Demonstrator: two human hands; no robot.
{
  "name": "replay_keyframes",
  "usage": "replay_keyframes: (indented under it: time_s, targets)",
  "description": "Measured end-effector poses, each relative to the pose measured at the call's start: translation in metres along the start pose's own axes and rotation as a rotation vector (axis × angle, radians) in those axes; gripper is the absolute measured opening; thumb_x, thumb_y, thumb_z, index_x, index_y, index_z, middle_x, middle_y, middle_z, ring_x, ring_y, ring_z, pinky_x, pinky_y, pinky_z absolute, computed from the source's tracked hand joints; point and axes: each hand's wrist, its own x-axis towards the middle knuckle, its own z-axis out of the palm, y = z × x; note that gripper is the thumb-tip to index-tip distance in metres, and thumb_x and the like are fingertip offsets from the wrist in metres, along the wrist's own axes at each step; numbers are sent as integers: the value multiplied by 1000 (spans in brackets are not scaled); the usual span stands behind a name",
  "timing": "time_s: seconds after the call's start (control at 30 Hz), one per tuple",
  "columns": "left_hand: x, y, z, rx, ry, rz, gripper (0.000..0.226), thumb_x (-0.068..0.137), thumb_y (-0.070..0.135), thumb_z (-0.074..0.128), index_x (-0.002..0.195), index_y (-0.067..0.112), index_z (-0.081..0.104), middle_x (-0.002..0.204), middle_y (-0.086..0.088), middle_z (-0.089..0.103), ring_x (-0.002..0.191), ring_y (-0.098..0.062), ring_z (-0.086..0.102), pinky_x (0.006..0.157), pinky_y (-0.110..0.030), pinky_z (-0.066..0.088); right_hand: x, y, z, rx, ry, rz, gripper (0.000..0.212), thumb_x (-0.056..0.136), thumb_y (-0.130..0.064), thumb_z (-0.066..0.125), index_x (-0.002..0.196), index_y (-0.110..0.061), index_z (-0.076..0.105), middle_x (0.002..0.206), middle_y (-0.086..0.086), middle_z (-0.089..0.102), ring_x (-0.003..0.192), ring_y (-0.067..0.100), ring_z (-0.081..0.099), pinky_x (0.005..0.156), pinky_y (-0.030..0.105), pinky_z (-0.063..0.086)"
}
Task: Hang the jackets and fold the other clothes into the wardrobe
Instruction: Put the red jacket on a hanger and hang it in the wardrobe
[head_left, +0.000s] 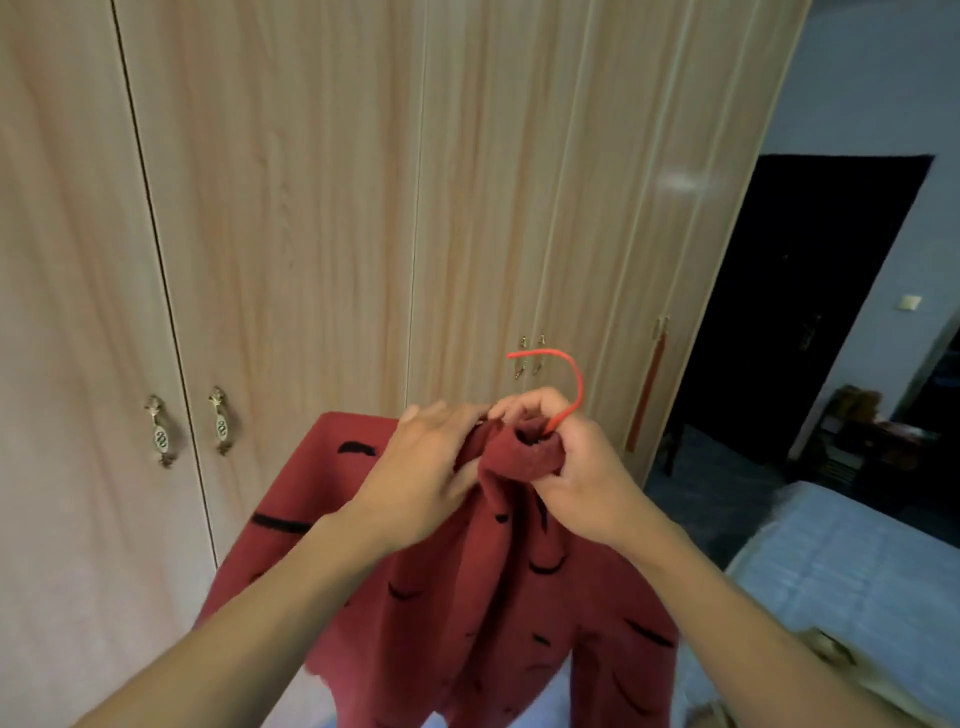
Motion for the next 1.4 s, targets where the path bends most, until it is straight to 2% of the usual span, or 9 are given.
replay_keyframes:
  time_s: [0.2,0.27,0.4,0.6,0.73,1.03,1.23,1.3,1.4]
  targets:
    - [-23,-39,-19,98,162,-211,37,95,40,53,124,19,62,112,4,69,103,-25,61,85,-44,42,32,16,50,-497,262,253,33,72,-52,76,83,-29,56,76,-8,62,70,16,60,56,29,38]
    - [-23,-51,-21,139,179,-289,33,95,34,59,124,19,63,109,2,69,102,-25,61,86,-45,43,42,25,69,-638,205,273,30,80,-53,70,84,-24,63,76,-2,67,74,28,65,55,28,31]
    - [-14,-77,-20,207,209,-439,33,90,21,67,123,18,66,103,-4,70,101,-30,61,87,-47,45,72,40,95,-189,41,189,11,95,-27,59,100,-20,66,91,-3,71,88,18,67,67,27,43]
    - [3,-105,-16,253,315,-543,27,89,22,63,115,17,69,85,-5,65,81,-30,59,74,-45,47,116,61,115,179,-80,214,48,75,-72,59,101,-32,61,95,-16,68,88,-5,64,78,21,52]
    - [5,-112,-14,218,366,-534,27,84,11,67,111,16,71,84,2,66,77,-13,56,73,-29,45,143,76,133,225,63,159,55,72,-54,77,113,-29,51,96,-19,64,89,-10,60,76,7,45]
    - [-10,-142,-19,32,317,-593,52,75,-6,59,117,23,71,100,22,70,94,4,64,84,-15,48,169,106,185,350,-156,2,30,67,-37,78,93,-38,64,92,-19,69,89,1,67,79,18,51]
    - [-34,-189,-29,-237,280,-785,63,70,5,50,131,18,58,89,8,73,77,-8,65,77,-26,50,180,118,227,307,-176,26,19,74,-42,74,90,-36,67,89,-14,72,86,5,70,78,36,58]
    - [-43,-210,-35,-259,185,-840,52,77,2,51,127,15,60,80,3,70,62,-13,55,63,-25,43,178,119,242,298,-171,51,17,75,-42,74,89,-34,69,88,-14,72,85,5,70,78,39,58]
    - [-56,-250,-45,-130,8,-873,31,92,5,55,119,15,67,98,0,73,76,-13,61,73,-17,47,175,118,263,234,-135,54,17,74,-41,75,85,-29,70,85,-14,71,82,6,69,76,38,56]
